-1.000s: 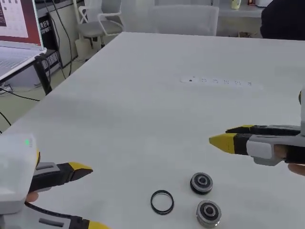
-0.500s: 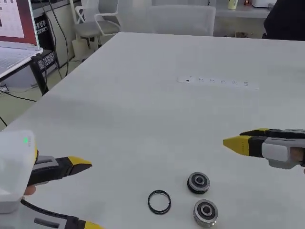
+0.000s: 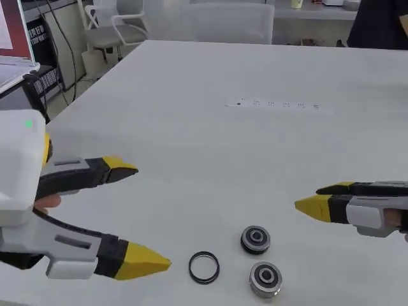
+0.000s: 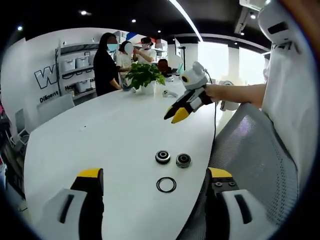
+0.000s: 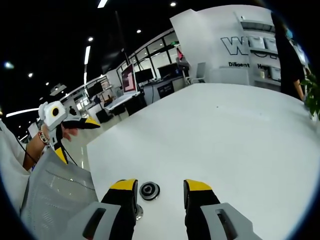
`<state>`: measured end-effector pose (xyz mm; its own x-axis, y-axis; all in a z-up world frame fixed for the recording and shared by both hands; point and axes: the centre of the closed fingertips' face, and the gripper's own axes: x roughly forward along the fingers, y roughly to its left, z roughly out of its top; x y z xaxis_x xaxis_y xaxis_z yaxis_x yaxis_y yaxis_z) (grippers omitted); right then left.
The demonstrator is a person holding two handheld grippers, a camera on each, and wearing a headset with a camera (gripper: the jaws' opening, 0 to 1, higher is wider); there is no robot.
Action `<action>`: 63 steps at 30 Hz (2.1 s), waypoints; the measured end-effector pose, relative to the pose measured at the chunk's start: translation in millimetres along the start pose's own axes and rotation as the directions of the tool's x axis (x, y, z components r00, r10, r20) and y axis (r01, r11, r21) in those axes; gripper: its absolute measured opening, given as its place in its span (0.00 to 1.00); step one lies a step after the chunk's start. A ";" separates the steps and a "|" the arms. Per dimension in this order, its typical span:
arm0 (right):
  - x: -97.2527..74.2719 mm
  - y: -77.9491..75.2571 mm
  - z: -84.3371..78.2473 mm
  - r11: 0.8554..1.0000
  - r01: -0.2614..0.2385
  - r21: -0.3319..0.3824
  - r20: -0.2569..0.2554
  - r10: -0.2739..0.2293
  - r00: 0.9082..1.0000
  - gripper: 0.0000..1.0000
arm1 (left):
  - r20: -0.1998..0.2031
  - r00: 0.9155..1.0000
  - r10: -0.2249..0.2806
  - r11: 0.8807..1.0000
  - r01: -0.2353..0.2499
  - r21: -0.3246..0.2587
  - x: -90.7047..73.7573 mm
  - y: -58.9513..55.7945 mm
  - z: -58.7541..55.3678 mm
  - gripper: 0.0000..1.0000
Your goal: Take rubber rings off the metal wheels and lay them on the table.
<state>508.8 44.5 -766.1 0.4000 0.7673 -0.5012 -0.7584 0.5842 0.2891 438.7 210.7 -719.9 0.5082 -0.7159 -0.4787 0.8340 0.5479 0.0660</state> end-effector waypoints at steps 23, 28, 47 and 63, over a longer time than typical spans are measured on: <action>12.8 4.3 -36.8 0.998 -0.020 -0.066 -0.128 0.011 0.992 0.31 | 0.041 0.997 -0.065 0.981 0.057 0.186 36.1 5.9 53.2 0.75; 15.2 7.9 -37.9 0.996 -0.053 -0.068 -0.116 0.045 0.992 0.31 | 0.053 0.995 -0.083 0.975 0.070 0.209 45.1 3.1 60.6 0.74; 24.1 5.0 -42.8 0.996 -0.091 -0.021 -0.060 0.090 0.994 0.29 | 0.089 0.987 -0.135 0.952 0.104 0.288 94.7 -0.6 89.3 0.64; 39.2 9.5 -56.6 0.990 -0.110 -0.088 -0.110 0.100 0.989 0.31 | 0.117 0.989 -0.090 0.983 0.069 0.172 132.4 1.8 51.8 0.46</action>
<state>488.2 65.2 -829.2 0.2632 0.7884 -0.5561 -0.8401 0.4706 0.2697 518.7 94.5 -737.8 0.4528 -0.8079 -0.3772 0.8916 0.4147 0.1820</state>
